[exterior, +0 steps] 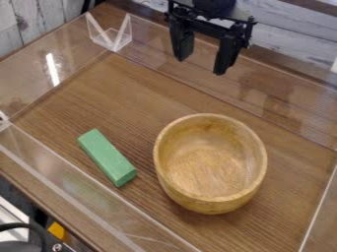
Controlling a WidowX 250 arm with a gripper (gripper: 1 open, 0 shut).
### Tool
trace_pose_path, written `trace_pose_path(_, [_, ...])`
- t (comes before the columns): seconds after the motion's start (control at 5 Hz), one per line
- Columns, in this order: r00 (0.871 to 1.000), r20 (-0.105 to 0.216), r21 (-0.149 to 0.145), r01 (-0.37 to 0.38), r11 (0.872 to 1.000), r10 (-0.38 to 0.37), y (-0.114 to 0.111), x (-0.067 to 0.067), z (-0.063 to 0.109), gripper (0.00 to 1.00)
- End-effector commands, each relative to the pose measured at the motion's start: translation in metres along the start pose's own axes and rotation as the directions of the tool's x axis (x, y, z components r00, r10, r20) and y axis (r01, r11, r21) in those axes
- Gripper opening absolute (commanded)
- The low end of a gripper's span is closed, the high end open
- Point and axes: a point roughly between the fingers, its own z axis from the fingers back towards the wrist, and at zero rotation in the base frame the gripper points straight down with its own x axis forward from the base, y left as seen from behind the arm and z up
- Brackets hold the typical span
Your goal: Put the green block in the brown bowl
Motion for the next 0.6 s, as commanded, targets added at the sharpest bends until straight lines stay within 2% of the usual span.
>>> trace_pose_path(0.0, [1.000,-0.018,0.000,0.004,1.000,-0.004,-0.007,0.002,-0.003,1.00])
trace_pose_path(0.2, [0.990,-0.009,-0.003,-0.142,0.990,0.142,0.022,-0.014,-0.005,1.00])
trace_pose_path(0.4, [0.957,0.018,-0.006,-0.291,0.957,0.291,0.061,-0.033,-0.002,1.00])
